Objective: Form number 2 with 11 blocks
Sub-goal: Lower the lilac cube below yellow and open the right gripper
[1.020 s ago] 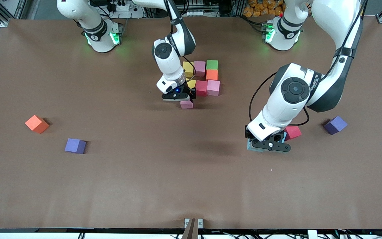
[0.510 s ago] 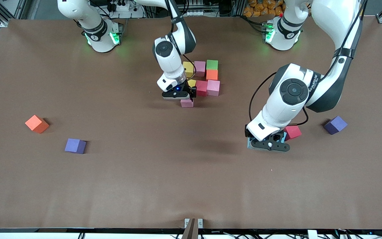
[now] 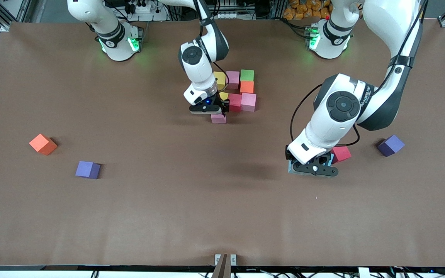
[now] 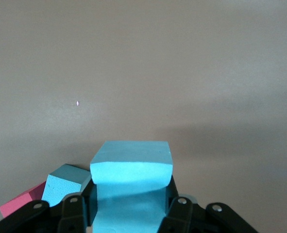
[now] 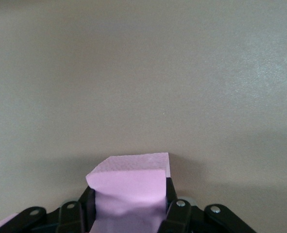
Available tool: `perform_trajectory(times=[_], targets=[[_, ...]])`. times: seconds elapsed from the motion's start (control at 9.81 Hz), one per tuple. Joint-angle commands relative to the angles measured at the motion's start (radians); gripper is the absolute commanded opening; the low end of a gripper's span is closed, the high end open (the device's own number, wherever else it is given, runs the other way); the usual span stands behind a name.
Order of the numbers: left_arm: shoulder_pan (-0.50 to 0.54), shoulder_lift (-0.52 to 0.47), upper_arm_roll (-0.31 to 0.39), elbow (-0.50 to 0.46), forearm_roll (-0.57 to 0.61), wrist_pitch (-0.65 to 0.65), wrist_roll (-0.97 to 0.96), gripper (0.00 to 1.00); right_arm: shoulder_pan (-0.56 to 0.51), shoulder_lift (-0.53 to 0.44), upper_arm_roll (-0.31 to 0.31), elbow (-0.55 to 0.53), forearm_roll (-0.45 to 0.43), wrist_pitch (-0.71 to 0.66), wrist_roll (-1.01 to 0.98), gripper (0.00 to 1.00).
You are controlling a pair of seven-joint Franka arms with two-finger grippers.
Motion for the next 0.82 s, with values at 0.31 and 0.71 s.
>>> perform_trajectory(times=[0.31,0.71], targets=[[0.002,-0.023,-0.005,0.005,-0.018,-0.013,-0.014,0.00,0.003,-0.025,-0.058,-0.004,0.021,-0.106,0.083,1.00],[-0.004,-0.053,-0.007,0.005,-0.019,-0.053,-0.016,0.00,-0.131,-0.119,-0.103,0.070,0.047,-0.320,0.171,1.00]])
